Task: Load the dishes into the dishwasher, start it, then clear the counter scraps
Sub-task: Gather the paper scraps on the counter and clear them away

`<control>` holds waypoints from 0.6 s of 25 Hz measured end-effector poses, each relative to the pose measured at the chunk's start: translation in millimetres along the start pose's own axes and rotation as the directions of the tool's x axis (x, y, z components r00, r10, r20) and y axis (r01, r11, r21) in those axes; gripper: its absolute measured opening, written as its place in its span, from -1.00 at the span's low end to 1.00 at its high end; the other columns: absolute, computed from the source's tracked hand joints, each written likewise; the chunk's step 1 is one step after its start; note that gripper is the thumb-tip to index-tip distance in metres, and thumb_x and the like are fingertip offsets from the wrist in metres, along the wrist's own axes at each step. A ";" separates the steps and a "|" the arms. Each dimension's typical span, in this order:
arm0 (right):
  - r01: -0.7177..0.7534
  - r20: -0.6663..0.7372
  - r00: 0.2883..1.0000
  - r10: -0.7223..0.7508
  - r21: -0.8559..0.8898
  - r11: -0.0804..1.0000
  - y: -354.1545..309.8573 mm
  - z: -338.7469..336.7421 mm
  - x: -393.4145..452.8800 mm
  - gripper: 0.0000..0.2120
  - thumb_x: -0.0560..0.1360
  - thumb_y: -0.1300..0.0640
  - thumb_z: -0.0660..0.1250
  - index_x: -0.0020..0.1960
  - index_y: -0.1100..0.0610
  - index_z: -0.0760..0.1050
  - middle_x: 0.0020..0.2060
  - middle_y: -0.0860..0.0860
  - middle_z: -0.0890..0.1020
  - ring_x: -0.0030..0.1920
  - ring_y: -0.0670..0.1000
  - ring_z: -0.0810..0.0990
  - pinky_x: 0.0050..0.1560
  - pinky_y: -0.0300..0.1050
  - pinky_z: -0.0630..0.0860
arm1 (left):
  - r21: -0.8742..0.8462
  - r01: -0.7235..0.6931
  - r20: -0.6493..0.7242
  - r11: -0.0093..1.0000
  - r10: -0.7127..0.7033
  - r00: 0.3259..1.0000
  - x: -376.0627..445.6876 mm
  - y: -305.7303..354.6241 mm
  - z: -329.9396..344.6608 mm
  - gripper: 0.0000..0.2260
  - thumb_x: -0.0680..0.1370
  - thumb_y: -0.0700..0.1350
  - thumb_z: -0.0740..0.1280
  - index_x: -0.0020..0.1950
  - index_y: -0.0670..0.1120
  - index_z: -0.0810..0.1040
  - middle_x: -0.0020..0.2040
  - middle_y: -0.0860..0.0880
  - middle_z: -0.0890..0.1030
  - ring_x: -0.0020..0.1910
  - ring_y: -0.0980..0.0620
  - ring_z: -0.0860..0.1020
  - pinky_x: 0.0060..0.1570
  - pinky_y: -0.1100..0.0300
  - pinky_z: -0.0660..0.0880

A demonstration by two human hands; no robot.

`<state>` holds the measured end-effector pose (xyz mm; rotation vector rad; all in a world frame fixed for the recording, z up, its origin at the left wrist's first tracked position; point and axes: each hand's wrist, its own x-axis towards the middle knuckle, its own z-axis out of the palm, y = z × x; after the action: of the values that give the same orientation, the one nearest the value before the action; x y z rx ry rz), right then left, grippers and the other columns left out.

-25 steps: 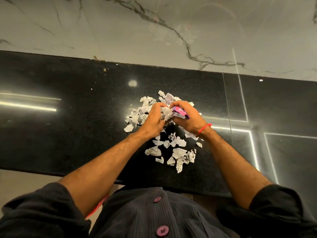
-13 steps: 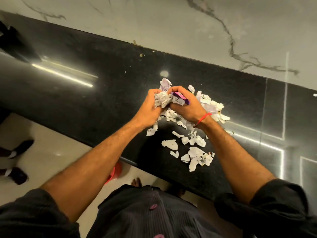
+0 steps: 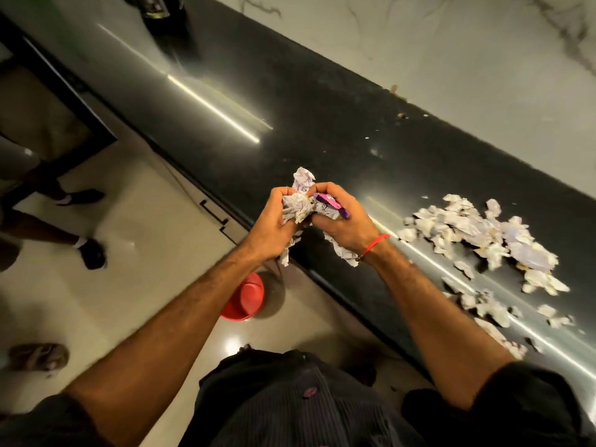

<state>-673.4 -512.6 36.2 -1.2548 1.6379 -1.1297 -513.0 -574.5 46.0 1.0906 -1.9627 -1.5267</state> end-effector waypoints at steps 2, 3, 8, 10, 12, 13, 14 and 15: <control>-0.003 0.030 1.000 0.003 -0.005 1.000 -9.4 45.4 16.7 -0.62 0.34 0.28 0.40 0.13 0.05 0.52 0.07 0.15 0.60 0.08 0.16 0.60 0.17 0.26 0.51 | -0.026 0.010 -0.039 1.000 -0.011 0.999 -8.6 -23.8 -40.4 -0.63 0.60 -0.40 0.30 0.36 -0.30 0.28 0.07 -0.13 0.51 -0.06 0.07 0.49 -0.10 0.29 0.48; -0.003 0.044 0.999 0.003 -0.010 1.000 -13.9 67.6 24.7 -0.62 0.33 0.24 0.39 0.12 0.03 0.52 0.07 0.13 0.60 0.07 0.13 0.60 0.16 0.24 0.52 | -0.037 0.021 -0.056 0.999 -0.023 0.998 -13.3 -36.3 -59.7 -0.65 0.60 -0.40 0.29 0.36 -0.29 0.28 0.05 -0.15 0.51 -0.07 0.04 0.48 -0.11 0.22 0.48; -0.014 0.135 0.991 0.016 -0.019 1.000 -18.8 178.8 50.9 -0.63 0.31 0.12 0.42 0.09 -0.12 0.53 0.07 0.01 0.59 0.08 0.05 0.61 0.16 0.14 0.55 | -0.129 0.102 -0.107 0.986 -0.116 0.987 -43.7 -107.5 -145.8 -0.72 0.63 -0.31 0.30 0.29 -0.16 0.32 -0.01 -0.08 0.53 -0.16 0.05 0.49 -0.18 0.11 0.49; -0.056 0.178 0.982 0.057 -0.011 0.998 -8.4 214.9 58.5 -0.63 0.32 0.16 0.43 0.09 -0.11 0.53 0.06 0.05 0.60 0.07 0.08 0.62 0.14 0.17 0.55 | -0.124 0.152 -0.105 0.981 -0.165 0.981 -51.5 -137.0 -169.4 -0.72 0.63 -0.32 0.30 0.30 -0.22 0.32 0.02 -0.14 0.53 -0.15 0.05 0.49 -0.17 0.14 0.50; -0.110 0.217 0.970 0.111 -0.020 0.994 7.6 241.9 62.8 -0.62 0.34 0.21 0.44 0.10 -0.10 0.53 0.06 0.06 0.61 0.07 0.10 0.62 0.12 0.19 0.56 | -0.133 0.205 -0.098 0.970 -0.218 0.971 -57.0 -165.8 -181.0 -0.71 0.63 -0.34 0.29 0.31 -0.23 0.31 0.06 -0.18 0.53 -0.16 0.06 0.50 -0.19 0.19 0.51; -0.134 0.226 0.965 0.136 -0.026 0.991 18.7 253.2 65.8 -0.61 0.35 0.23 0.45 0.11 -0.08 0.53 0.06 0.05 0.61 0.08 0.11 0.61 0.14 0.21 0.55 | -0.148 0.237 -0.091 0.960 -0.251 0.964 -57.5 -182.1 -183.2 -0.71 0.63 -0.34 0.29 0.31 -0.22 0.31 0.07 -0.19 0.52 -0.17 0.06 0.49 -0.20 0.20 0.51; -0.167 0.234 0.958 0.168 -0.025 0.986 33.5 265.4 69.5 -0.61 0.36 0.26 0.45 0.11 -0.06 0.53 0.07 0.07 0.61 0.09 0.12 0.61 0.15 0.23 0.54 | -0.169 0.274 -0.085 0.947 -0.291 0.953 -56.8 -202.3 -183.2 -0.70 0.62 -0.34 0.29 0.31 -0.20 0.31 0.06 -0.18 0.52 -0.18 0.06 0.49 -0.21 0.19 0.50; -0.203 0.240 0.950 0.200 -0.014 0.979 49.0 275.8 72.1 -0.60 0.36 0.29 0.46 0.12 -0.03 0.54 0.08 0.10 0.60 0.10 0.14 0.61 0.17 0.26 0.53 | -0.196 0.308 -0.078 0.931 -0.327 0.942 -55.6 -222.2 -181.1 -0.69 0.62 -0.34 0.29 0.32 -0.18 0.31 0.05 -0.14 0.52 -0.19 0.07 0.49 -0.21 0.19 0.50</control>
<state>-446.9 -629.5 -100.2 -1.1389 1.5346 -0.8265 -275.7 -660.8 -100.6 1.4320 -1.5944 -1.7284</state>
